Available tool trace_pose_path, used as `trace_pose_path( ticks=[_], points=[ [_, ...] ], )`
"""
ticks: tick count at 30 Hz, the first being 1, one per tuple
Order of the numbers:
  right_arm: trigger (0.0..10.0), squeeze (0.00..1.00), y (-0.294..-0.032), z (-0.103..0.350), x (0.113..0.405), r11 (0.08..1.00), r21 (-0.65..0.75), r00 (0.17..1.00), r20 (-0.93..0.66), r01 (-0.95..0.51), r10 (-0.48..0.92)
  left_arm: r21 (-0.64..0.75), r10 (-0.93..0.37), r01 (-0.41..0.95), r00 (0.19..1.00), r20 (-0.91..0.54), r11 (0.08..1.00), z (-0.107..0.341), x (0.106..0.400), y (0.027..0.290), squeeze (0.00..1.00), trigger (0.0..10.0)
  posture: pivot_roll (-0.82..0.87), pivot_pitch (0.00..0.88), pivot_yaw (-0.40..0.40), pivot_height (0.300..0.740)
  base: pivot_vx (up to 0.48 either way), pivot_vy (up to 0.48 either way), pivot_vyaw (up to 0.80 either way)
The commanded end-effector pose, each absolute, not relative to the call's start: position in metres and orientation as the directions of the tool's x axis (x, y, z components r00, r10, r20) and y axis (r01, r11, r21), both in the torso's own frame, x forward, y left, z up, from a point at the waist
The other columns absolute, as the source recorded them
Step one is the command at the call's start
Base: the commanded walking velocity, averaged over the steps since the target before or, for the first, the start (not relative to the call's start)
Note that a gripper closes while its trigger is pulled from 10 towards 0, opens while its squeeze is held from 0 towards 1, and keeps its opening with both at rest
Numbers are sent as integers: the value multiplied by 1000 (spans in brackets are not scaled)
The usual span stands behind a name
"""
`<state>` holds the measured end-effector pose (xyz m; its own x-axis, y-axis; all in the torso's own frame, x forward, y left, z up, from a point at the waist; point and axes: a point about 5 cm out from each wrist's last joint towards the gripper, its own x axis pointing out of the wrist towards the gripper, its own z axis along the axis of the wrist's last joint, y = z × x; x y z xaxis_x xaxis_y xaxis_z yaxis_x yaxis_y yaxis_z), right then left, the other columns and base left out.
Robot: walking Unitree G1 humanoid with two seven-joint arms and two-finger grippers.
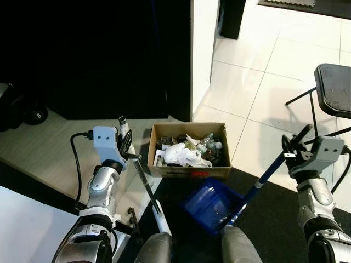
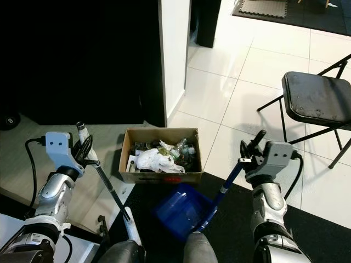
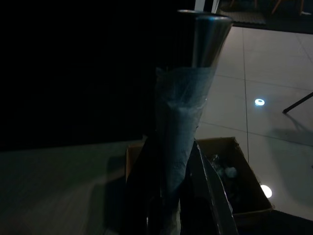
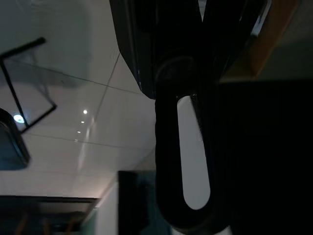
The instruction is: Sweep floor
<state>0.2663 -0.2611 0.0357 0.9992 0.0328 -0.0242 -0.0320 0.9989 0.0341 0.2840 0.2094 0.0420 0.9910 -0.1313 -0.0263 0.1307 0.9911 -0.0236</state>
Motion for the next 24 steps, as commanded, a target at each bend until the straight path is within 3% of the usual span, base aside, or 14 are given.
trace_pose_path(
  ticks=[1, 9, 13, 24],
  points=[
    [10000, 0, -264, 39, 266, 998, -31, 999, -23, -47, 46, 10, -135, 135, 991, -8, 991, 46, 283, 216, 0, 10000, -10, 0, 26, 740, 0, 0, 0],
    [10000, 0, -276, 34, 260, 993, -118, 996, -90, 10, -21, 1, -141, 141, 990, -7, 990, 43, 281, 210, 0, 10000, -22, 0, 22, 740, 0, 0, 0],
    [10000, 0, -286, 32, 257, 984, -143, 986, -111, 107, -123, -3, -143, 143, 990, -1, 990, 43, 282, 209, 0, 10000, -23, 0, 17, 740, 0, 0, 0],
    [10000, 0, -285, 34, 259, 985, -86, 984, -84, 150, -157, -14, -148, 148, 989, -1, 989, 43, 283, 206, 0, 10000, -25, 0, 21, 740, 0, 0, 0]
  ],
)
